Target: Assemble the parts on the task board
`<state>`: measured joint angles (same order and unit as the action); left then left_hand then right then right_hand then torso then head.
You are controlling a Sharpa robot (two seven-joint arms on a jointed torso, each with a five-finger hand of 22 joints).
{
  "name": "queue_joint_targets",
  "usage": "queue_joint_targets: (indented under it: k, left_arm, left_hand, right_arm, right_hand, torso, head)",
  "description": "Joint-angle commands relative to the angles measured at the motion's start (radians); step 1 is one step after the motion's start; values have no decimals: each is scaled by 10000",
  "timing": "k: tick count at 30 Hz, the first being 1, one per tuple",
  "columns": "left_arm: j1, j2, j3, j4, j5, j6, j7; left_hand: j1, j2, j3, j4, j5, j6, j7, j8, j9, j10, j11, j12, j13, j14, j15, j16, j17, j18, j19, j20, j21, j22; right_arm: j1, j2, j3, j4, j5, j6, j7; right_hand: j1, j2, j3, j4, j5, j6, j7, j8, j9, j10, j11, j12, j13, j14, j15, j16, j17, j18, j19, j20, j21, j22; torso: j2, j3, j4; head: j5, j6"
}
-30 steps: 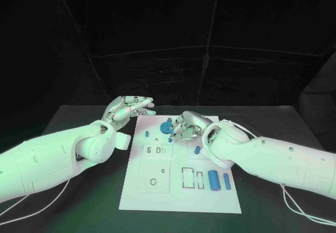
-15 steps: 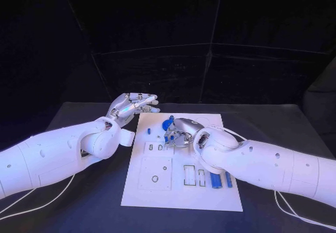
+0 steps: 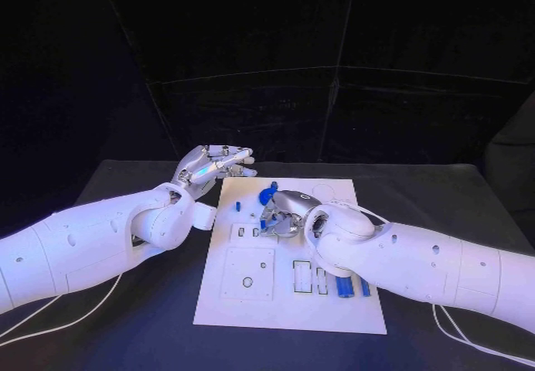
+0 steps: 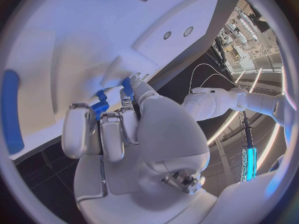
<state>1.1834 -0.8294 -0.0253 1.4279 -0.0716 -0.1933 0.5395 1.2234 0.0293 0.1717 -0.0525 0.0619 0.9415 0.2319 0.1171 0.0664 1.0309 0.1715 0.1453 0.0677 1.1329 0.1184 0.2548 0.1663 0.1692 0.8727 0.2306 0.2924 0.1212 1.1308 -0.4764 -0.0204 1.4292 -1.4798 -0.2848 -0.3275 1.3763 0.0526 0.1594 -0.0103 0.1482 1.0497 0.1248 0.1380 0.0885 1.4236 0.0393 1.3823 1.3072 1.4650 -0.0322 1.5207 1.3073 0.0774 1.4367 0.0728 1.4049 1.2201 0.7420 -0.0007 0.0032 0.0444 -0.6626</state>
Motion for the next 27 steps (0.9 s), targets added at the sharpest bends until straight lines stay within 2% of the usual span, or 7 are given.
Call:
queue_joint_targets:
  k: [1,27]
  left_arm:
    - [14,15,4,-5,24,164,40]
    - [13,11,3,-19,24,177,26]
  left_hand:
    - [10,122,9,-63,49,-36,24,-30,-2,-34,14,-49,-7,-28,-1,-40,15,151,30,45,-65,-10]
    - [10,122,9,-63,49,-36,24,-30,-2,-34,14,-49,-7,-28,-1,-40,15,151,30,45,-65,-10]
  right_arm:
    - [-5,30,-3,-14,-134,318,38]
    - [-79,-60,-13,85,-225,839,-107]
  right_hand:
    - [-87,-6,49,14,-32,68,-4,1,35,-53,4,-42,717,832,-23,5,1601,-89,-46,-24,-22,-9]
    - [-238,-232,40,8,-60,-22,32,-65,2,-94,32,-86,685,827,-1,-11,1579,-83,-62,-7,-45,-42]
  torso:
    - [-1,-5,9]
    - [-3,-7,12]
  head:
    - [-14,-30]
    - [9,-101]
